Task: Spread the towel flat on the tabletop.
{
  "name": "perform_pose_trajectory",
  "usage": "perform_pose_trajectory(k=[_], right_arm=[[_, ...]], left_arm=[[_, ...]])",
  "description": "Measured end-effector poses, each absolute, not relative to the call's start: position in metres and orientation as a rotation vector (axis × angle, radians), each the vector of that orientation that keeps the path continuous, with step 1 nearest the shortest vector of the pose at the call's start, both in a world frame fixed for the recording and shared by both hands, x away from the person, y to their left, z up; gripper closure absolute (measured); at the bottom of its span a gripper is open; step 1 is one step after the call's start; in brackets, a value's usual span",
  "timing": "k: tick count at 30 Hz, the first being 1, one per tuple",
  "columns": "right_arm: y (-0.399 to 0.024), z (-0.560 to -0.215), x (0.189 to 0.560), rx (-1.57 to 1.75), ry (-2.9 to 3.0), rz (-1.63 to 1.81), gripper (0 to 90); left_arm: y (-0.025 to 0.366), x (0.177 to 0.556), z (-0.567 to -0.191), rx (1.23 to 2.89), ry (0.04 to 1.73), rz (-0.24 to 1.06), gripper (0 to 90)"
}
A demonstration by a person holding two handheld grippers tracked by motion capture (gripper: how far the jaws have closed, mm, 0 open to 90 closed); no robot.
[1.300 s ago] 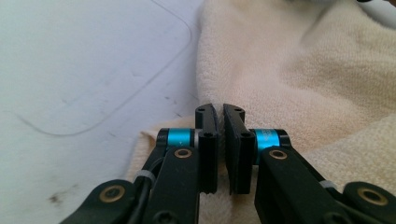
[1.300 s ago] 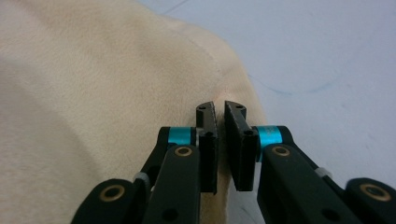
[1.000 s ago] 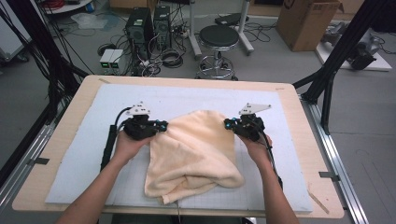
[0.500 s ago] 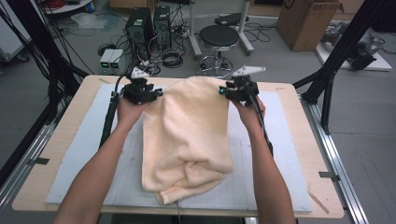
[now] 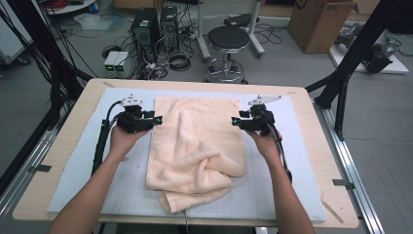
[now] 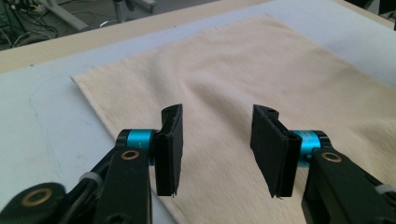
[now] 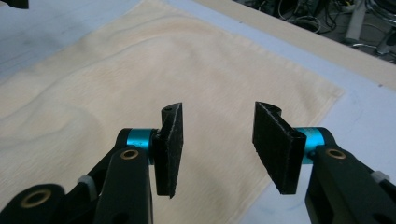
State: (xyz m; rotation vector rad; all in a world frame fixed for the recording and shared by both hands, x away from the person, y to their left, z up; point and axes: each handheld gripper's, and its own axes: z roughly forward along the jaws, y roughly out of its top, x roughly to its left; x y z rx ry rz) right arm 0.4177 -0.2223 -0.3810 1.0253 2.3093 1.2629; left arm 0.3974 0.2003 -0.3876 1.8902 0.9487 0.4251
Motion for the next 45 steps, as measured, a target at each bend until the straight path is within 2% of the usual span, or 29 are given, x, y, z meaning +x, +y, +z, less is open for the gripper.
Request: perform_pose_trajectory(k=[7, 12, 17, 19, 22, 25, 27, 29, 32, 37, 41, 45], right_arm=[[-0.229, -0.393, 0.389, 1.014, 2.39, 1.259, 50.8], [-0.228, -0.407, 0.376, 0.986, 2.379, 1.207, 53.0], [-0.23, -0.432, 0.377, 1.031, 2.405, 1.138, 54.8], [-0.228, -0.44, 0.377, 1.038, 2.426, 1.096, 56.6], [-0.226, -0.444, 0.377, 1.037, 2.417, 1.091, 64.1], [-0.228, -0.444, 0.377, 1.033, 2.424, 1.102, 76.2], [-0.231, -0.444, 0.379, 1.024, 2.431, 1.107, 83.9], [-0.233, -0.444, 0.381, 1.025, 2.431, 1.122, 85.1], [-0.237, -0.445, 0.383, 1.052, 2.405, 1.119, 85.4], [-0.238, -0.446, 0.39, 1.076, 2.374, 1.129, 84.9], [-0.239, -0.442, 0.387, 1.071, 2.368, 1.175, 74.8], [-0.241, -0.429, 0.373, 1.022, 2.359, 1.27, 66.6]], left_arm=[[0.206, 0.355, -0.402, 1.931, 0.895, 0.379, 51.3], [0.21, 0.339, -0.418, 2.004, 0.902, 0.391, 52.4], [0.204, 0.343, -0.438, 2.115, 0.931, 0.326, 60.3], [0.203, 0.343, -0.441, 2.102, 0.931, 0.336, 62.9], [0.202, 0.343, -0.441, 2.1, 0.917, 0.337, 72.9], [0.2, 0.342, -0.442, 2.101, 0.923, 0.37, 83.3], [0.202, 0.344, -0.442, 2.093, 0.929, 0.359, 85.0], [0.205, 0.346, -0.442, 2.084, 0.937, 0.36, 85.6], [0.21, 0.351, -0.442, 2.061, 0.978, 0.43, 86.1], [0.211, 0.364, -0.445, 2.007, 1.028, 0.422, 85.3], [0.214, 0.362, -0.439, 1.965, 1.008, 0.388, 81.1], [0.221, 0.35, -0.426, 1.949, 0.919, 0.347, 74.6]])
